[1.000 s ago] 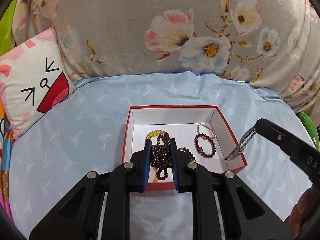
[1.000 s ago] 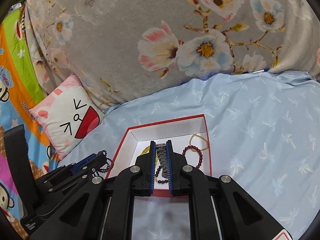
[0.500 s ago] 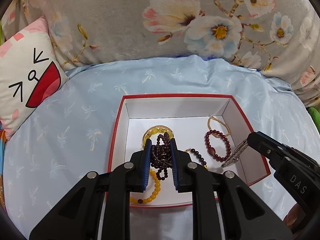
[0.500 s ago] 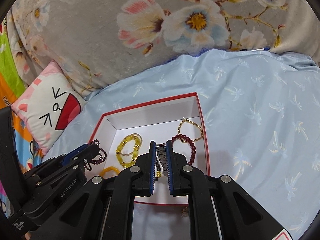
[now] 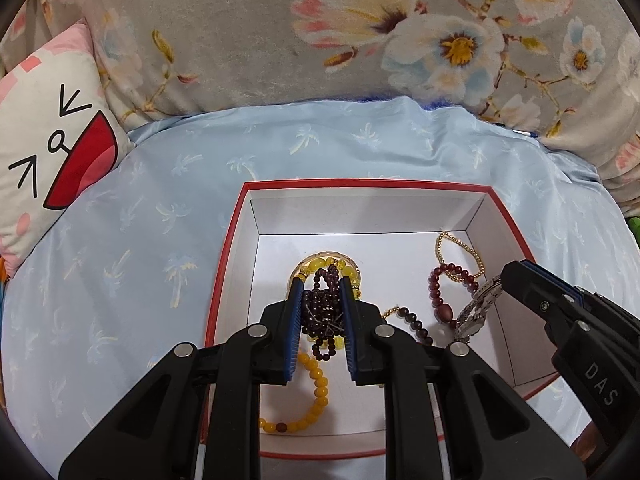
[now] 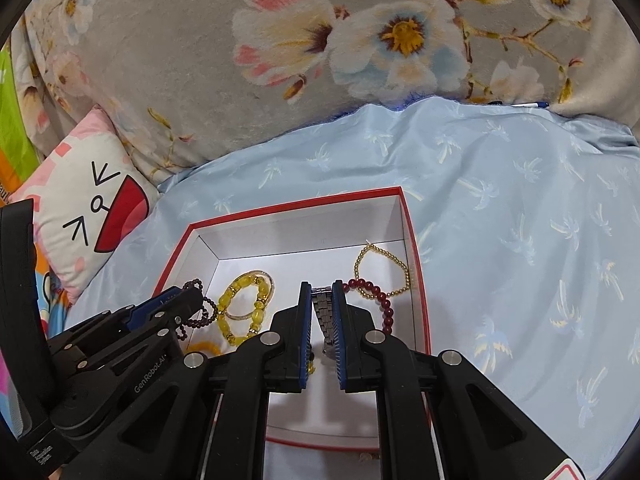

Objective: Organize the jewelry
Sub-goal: 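Open both tools to release the watch and strand into the box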

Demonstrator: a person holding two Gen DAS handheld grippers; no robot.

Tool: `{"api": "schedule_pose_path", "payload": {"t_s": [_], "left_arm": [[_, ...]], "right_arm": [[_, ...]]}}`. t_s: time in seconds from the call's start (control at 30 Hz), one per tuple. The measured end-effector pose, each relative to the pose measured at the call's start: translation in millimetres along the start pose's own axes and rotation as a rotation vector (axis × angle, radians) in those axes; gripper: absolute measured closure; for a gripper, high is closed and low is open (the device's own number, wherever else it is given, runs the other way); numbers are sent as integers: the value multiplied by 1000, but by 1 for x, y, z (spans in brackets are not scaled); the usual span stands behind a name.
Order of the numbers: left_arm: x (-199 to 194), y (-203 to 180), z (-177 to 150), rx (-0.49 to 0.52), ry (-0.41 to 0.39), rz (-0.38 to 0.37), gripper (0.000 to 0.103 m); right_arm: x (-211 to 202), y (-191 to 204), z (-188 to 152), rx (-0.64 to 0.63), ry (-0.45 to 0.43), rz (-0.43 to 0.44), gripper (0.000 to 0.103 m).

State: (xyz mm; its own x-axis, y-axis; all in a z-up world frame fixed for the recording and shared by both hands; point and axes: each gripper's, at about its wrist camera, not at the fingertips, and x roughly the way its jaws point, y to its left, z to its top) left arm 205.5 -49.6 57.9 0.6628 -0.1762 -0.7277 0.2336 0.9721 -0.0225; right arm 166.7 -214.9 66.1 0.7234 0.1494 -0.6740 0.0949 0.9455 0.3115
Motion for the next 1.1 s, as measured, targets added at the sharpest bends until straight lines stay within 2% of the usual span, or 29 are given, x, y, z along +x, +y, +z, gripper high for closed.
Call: {"api": "schedule_pose_path", "payload": {"t_s": [0.17, 0.3, 0.37, 0.43, 0.6, 0.77, 1.1], "left_arm": [[6, 5, 5, -21, 0, -8, 83], [2, 11, 10, -51, -29, -4, 78], [-4, 14, 12, -62, -46, 5, 55], [-11, 18, 12, -74, -68, 18, 46], [-25, 24, 7, -80, -85, 28, 46], [-39, 23, -7, -63, -92, 60, 46], [-59, 23, -37, -73, -62, 44, 46]], "right_arm": [[8, 2, 3, -5, 7, 2, 92], [5, 3, 7, -1, -14, 0, 89], [-1, 2, 9, 2, -29, 1, 83], [-9, 0, 9, 13, -49, 0, 70], [-29, -7, 1, 54, -73, 17, 68], [-40, -5, -15, 43, -69, -4, 68], [-54, -1, -53, 23, -37, -24, 68]]}}
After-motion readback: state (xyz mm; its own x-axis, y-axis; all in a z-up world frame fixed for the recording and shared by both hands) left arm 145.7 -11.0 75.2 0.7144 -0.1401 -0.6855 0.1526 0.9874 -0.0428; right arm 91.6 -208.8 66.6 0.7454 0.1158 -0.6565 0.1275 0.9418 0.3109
